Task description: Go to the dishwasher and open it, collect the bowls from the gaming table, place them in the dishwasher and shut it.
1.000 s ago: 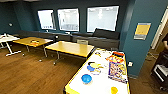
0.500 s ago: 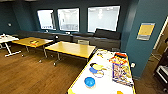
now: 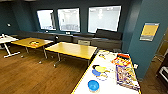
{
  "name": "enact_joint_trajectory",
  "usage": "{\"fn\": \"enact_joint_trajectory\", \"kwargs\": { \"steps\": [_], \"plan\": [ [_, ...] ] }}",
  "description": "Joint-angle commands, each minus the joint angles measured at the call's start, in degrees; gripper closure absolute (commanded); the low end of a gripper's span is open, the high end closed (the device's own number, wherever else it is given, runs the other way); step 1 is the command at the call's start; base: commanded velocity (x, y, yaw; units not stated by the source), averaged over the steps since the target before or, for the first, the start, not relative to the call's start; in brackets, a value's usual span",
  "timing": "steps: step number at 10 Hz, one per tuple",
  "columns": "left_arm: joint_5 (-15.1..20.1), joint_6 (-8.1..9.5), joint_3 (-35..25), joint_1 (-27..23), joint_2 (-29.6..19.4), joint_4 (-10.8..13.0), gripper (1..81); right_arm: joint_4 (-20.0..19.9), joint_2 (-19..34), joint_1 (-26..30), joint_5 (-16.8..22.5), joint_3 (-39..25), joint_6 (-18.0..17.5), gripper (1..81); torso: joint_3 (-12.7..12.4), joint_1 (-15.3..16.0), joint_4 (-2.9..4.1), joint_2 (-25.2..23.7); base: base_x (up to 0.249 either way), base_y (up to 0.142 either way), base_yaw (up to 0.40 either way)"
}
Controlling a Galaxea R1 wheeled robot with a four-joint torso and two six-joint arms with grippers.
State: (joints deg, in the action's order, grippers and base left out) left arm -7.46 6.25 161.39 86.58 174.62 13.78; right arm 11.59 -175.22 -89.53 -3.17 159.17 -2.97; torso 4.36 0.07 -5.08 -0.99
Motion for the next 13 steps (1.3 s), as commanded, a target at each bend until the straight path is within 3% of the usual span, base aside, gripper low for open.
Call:
{"fn": "enact_joint_trajectory", "kwargs": {
  "steps": [1, 4, 13],
  "plan": [
    [2.5, -0.01, 0.2, -2.4, -0.1, -0.1, 1.0, -0.2, 0.1, 2.1, 3.0, 0.1, 0.2, 1.0, 0.0, 0.0, 0.00, 0.0, 0.116, 0.085, 0.000],
    [2.5, 0.07, 0.2, -2.4, -0.1, -0.2, 1.0, -0.2, 0.1, 2.1, 3.0, 0.1, 0.2, 1.0, 0.0, 0.0, 0.00, 0.0, 0.111, 0.081, 0.000],
    [2.6, 0.16, 0.2, -2.3, -0.3, -0.3, 1.0, -0.2, 0.0, 2.0, 3.0, -0.1, 0.2, 1.0, 0.0, 0.0, 0.00, 0.0, 0.009, 0.000, -0.014]
  ]
}}
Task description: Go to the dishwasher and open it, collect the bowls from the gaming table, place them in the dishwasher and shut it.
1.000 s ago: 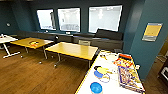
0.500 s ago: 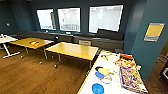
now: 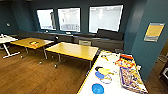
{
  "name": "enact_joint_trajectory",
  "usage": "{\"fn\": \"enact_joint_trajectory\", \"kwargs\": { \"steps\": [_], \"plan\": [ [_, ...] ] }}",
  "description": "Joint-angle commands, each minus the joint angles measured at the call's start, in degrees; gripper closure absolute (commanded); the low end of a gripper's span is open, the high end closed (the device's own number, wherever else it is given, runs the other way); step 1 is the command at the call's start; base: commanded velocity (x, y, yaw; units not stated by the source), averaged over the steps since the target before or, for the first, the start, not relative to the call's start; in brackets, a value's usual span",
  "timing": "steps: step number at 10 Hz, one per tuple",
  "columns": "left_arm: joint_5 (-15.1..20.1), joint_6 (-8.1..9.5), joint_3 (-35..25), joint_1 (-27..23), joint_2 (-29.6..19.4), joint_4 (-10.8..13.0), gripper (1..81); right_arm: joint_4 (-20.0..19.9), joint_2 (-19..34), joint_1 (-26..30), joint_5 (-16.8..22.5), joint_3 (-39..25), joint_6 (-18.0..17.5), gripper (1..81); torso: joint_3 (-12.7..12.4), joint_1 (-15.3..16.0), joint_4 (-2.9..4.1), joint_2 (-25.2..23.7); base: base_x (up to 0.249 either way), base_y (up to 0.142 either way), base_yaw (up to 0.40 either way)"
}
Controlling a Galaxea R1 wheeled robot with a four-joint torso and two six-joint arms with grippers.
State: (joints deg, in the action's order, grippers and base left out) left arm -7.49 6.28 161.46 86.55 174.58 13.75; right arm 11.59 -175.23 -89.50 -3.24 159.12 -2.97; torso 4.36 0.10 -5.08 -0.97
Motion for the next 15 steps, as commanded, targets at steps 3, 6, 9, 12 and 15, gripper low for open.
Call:
{"fn": "enact_joint_trajectory", "kwargs": {
  "steps": [3, 6, 9, 12, 15],
  "plan": [
    [2.7, 0.23, 0.1, -2.4, -0.5, -0.4, 1.0, -0.2, 0.0, 2.0, 3.1, -0.1, 0.2, 1.0, 0.0, 0.0, 0.00, 0.0, 0.000, 0.000, -0.297],
    [2.7, 0.23, 0.1, -2.5, -0.5, -0.4, 1.0, -0.2, 0.0, 2.0, 3.1, -0.1, 0.2, 1.0, 0.0, 0.0, 0.00, 0.0, 0.000, 0.000, -0.376],
    [2.7, 0.23, 0.3, -2.5, -0.4, -0.3, 1.0, -0.2, 0.0, 2.0, 3.1, -0.1, 0.2, 1.0, 0.0, 0.0, 0.00, 0.0, 0.000, 0.000, -0.378],
    [2.7, 0.23, 0.3, -2.4, -0.4, -0.4, 1.0, -0.2, 0.0, 2.0, 3.1, -0.1, 0.2, 1.0, 0.0, 0.0, 0.00, 0.0, 0.000, 0.000, -0.279],
    [2.7, 0.31, 0.2, -2.4, -0.5, -0.3, 1.0, -0.2, 0.0, 2.1, 3.1, -0.1, 0.2, 1.0, 0.0, 0.0, 0.00, 0.0, 0.000, 0.000, -0.034]
  ]
}}
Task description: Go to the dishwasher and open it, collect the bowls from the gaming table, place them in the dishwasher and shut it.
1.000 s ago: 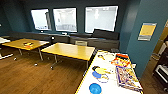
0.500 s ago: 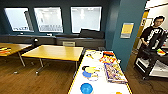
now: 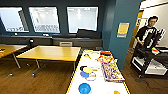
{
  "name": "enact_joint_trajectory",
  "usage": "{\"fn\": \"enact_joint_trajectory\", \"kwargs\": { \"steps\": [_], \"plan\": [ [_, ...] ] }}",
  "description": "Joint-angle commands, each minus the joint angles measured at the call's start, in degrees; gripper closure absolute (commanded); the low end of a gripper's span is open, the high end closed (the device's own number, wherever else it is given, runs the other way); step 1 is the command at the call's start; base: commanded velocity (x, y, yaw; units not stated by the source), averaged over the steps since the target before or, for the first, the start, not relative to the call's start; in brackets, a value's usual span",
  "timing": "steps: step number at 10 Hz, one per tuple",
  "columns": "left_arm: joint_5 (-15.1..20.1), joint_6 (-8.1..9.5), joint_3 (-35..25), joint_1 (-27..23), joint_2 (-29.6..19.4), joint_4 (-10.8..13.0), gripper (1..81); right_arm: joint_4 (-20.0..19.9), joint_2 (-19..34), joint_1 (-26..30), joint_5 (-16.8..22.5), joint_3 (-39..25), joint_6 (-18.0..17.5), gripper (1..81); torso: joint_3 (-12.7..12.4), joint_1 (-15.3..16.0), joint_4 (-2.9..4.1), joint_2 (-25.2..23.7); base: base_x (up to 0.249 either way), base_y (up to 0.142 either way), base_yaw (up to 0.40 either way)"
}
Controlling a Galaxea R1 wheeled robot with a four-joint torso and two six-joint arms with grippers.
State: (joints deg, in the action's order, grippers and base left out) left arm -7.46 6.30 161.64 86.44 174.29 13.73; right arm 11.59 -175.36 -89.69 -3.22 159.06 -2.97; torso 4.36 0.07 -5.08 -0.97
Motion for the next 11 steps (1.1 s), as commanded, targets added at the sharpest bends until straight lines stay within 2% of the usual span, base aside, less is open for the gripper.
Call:
{"fn": "enact_joint_trajectory", "kwargs": {
  "steps": [1, 5, 7, 9, 11],
  "plan": [
    [2.6, 0.29, 0.1, -2.3, -0.1, -0.3, 1.0, -0.2, 0.2, 2.3, 3.0, -0.1, 0.2, 1.0, 0.0, 0.0, 0.00, 0.0, 0.000, 0.000, 0.000],
    [3.1, 0.55, 0.1, -2.4, 0.0, -0.5, 1.0, -0.5, 0.3, 2.6, 3.1, 0.3, -0.3, 1.0, 0.0, 0.0, 0.00, 0.0, 0.000, 0.000, 0.000],
    [3.2, 0.47, 0.2, -2.4, -0.3, -0.5, 1.0, -0.8, 2.0, 1.7, 2.1, -2.0, -0.3, 1.0, 0.0, 0.0, 0.00, 0.0, 0.000, 0.000, 0.000],
    [3.2, 0.47, 0.2, -2.4, -0.6, -0.5, 1.0, -0.7, 6.0, 0.8, 2.0, -8.0, -0.4, 1.0, 0.0, 0.0, 0.00, 0.0, 0.000, 0.000, 0.000],
    [3.2, 0.47, -0.1, -2.4, -0.5, -0.4, 1.0, -1.0, 13.7, 0.1, 0.0, -18.3, -0.5, 1.0, 0.0, 0.0, 0.00, 0.0, 0.000, 0.000, 0.000]
  ]
}}
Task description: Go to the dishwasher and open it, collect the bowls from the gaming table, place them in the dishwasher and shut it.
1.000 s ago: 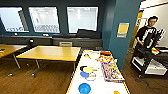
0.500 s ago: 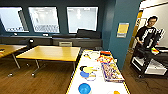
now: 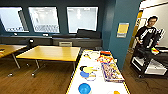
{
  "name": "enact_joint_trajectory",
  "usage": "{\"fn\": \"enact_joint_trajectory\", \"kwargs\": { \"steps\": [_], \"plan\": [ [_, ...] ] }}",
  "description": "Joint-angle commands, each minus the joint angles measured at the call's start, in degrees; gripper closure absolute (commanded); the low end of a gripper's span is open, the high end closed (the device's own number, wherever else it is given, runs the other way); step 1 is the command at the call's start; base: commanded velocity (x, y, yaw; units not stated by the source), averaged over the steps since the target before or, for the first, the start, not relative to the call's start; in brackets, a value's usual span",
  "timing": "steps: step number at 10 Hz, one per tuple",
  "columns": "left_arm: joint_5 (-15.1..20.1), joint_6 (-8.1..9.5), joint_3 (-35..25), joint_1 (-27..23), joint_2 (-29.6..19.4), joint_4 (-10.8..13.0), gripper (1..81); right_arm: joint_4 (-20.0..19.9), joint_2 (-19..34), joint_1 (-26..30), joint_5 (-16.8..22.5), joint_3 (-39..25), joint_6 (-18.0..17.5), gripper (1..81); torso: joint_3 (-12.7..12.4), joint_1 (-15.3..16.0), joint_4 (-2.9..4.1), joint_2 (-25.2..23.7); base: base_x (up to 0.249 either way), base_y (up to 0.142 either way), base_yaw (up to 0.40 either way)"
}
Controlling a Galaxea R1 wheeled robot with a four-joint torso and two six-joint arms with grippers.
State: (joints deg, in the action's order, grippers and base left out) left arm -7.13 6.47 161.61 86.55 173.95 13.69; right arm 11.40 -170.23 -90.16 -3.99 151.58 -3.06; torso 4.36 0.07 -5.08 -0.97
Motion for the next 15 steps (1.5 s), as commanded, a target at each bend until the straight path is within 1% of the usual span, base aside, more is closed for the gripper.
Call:
{"fn": "enact_joint_trajectory", "kwargs": {
  "steps": [1, 2, 4, 6, 7, 9, 10, 11, 12, 13, 15],
  "plan": [
    [2.7, 0.29, -0.1, -2.5, -0.1, -0.2, 1.0, -0.8, 14.6, 0.5, 0.1, -19.0, -0.5, 1.0, 0.0, 0.0, 0.00, 0.0, 0.000, 0.000, 0.000],
    [2.7, 0.29, -0.1, -2.5, 0.0, -0.2, 1.0, -0.9, 20.0, 0.6, -1.0, -25.8, -1.3, 1.0, 0.0, 0.0, 0.00, 0.0, 0.000, 0.000, 0.000],
    [2.7, 0.29, -0.1, -2.7, 0.3, -0.2, 1.0, -0.9, 31.7, 0.5, -5.0, -40.0, -3.3, 1.0, 0.0, 0.0, 0.00, 0.0, 0.000, 0.000, 0.000],
    [2.7, 0.29, -0.1, -2.7, 0.3, -0.2, 1.0, -0.9, 41.8, 0.3, -9.4, -51.2, -4.1, 1.0, 0.0, 0.0, 0.00, 0.0, 0.000, 0.000, 0.000],
    [2.7, 0.29, -0.1, -2.7, 0.4, -0.2, 1.0, -0.8, 46.6, 0.4, -10.8, -56.3, -4.1, 1.0, 0.0, 0.0, 0.00, 0.0, 0.000, 0.000, 0.000],
    [2.7, 0.29, -0.1, -2.7, 0.6, -0.2, 1.0, -0.7, 54.6, 0.8, -13.2, -64.1, -4.1, 1.0, 0.0, 0.0, 0.00, 0.0, 0.000, 0.000, 0.000],
    [2.7, 0.29, -0.1, -2.7, 0.8, -0.2, 1.0, -0.7, 59.4, 1.3, -15.0, -68.7, -4.1, 1.0, 0.0, 0.0, 0.00, 0.0, 0.000, 0.000, 0.000],
    [2.7, 0.29, -0.1, -2.7, 0.9, -0.3, 1.0, -0.7, 63.0, 2.0, -15.8, -72.2, -4.1, 1.0, 0.0, 0.0, 0.00, 0.0, 0.000, 0.000, 0.000],
    [2.7, 0.29, -0.1, -2.7, 1.0, -0.4, 1.0, -0.7, 67.9, 3.7, -16.1, -76.6, -4.1, 1.0, 1.4, 0.0, 0.00, 0.0, 0.000, 0.000, 0.000],
    [2.7, 0.29, -0.2, -2.7, 1.0, -0.5, 1.0, -1.3, 71.4, 5.4, -16.1, -79.5, -4.1, 1.0, 2.1, 0.0, 0.00, 0.0, 0.000, 0.000, 0.000],
    [2.7, 0.29, -0.2, -2.7, 1.0, -0.6, 1.0, -3.5, 75.8, 10.5, -15.3, -82.2, -4.0, 1.0, 5.7, 0.0, 0.00, 0.0, 0.000, 0.000, 0.000]
  ]
}}
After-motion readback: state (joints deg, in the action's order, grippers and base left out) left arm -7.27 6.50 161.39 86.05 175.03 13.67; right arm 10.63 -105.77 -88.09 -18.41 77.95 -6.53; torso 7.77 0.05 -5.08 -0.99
